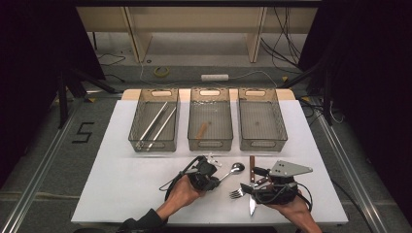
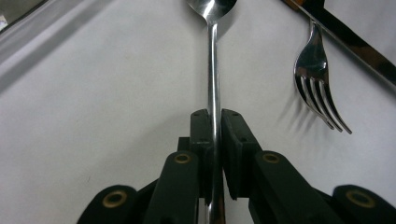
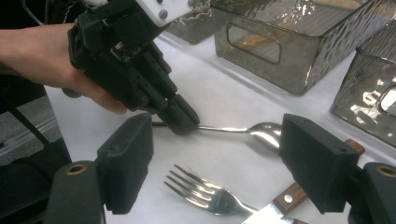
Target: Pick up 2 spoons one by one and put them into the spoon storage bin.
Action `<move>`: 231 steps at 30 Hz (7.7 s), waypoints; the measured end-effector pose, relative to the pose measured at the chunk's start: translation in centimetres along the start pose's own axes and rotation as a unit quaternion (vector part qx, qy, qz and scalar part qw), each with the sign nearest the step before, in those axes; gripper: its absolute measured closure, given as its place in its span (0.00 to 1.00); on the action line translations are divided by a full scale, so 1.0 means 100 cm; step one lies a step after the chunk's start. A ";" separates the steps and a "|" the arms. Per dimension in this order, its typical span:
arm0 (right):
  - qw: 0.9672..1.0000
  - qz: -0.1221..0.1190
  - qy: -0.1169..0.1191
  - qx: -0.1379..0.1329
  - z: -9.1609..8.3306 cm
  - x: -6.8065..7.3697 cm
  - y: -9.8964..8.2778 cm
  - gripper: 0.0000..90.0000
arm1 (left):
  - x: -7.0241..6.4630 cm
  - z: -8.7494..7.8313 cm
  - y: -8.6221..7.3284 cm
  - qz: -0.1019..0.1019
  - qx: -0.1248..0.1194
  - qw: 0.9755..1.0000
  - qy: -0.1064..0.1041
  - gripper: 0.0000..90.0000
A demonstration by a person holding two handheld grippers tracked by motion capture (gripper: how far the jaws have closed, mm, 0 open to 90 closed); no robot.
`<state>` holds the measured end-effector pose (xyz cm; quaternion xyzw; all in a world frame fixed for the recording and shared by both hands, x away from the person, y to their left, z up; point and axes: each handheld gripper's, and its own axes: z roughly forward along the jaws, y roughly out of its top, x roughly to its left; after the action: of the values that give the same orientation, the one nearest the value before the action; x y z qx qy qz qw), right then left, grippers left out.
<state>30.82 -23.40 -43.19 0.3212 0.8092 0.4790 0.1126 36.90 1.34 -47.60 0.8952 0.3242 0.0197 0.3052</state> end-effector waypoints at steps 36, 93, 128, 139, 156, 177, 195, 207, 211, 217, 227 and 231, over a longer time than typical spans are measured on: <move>1.000 0.002 0.000 -0.002 0.000 0.000 0.000 0.30 | 0.005 -0.016 0.002 0.007 -0.031 0.999 -0.017 0.92; 1.000 0.009 -0.001 -0.003 0.000 -0.004 -0.002 0.30 | 0.113 -0.067 0.089 -0.120 -0.144 0.980 0.067 0.92; 1.000 0.008 0.002 -0.003 0.000 -0.004 -0.002 0.30 | 0.139 -0.046 0.104 -0.148 -0.122 0.977 0.095 0.92; 1.000 0.007 0.003 -0.003 -0.001 -0.004 -0.002 0.30 | 0.145 -0.041 0.104 -0.160 -0.117 0.975 0.100 0.92; 1.000 0.007 0.003 -0.002 -0.001 -0.003 -0.002 0.30 | 0.143 -0.030 0.107 -0.164 -0.108 0.976 0.094 0.76; 1.000 0.008 -0.001 -0.002 0.000 -0.004 -0.002 0.30 | 0.130 -0.075 0.090 -0.140 -0.155 0.976 0.058 0.40; 1.000 0.014 -0.022 0.003 0.001 -0.018 0.000 0.32 | 0.116 -0.120 0.019 -0.124 -0.227 0.965 0.027 0.33; 0.999 0.019 -0.037 0.012 0.007 -0.035 0.005 0.36 | 0.107 -0.129 -0.017 -0.109 -0.253 0.961 0.024 0.28; 0.999 0.017 -0.037 0.015 0.010 -0.041 0.006 0.42 | 0.102 -0.131 -0.026 -0.100 -0.256 0.961 0.014 0.27; 0.999 0.012 -0.040 0.027 0.017 -0.048 0.009 0.52 | 0.092 -0.131 -0.037 -0.082 -0.255 0.963 0.019 0.24; 0.998 0.008 -0.044 0.044 0.031 -0.059 0.013 0.60 | 0.088 -0.139 -0.060 -0.080 -0.264 0.961 0.030 0.24; 0.998 0.007 -0.050 0.048 0.034 -0.062 0.015 0.63 | 0.086 -0.138 -0.065 -0.081 -0.262 0.961 0.029 0.24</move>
<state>37.88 -24.41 -44.46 0.3557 0.8221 0.4239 0.1337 36.77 17.70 -41.39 0.7538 0.3879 0.1054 0.5198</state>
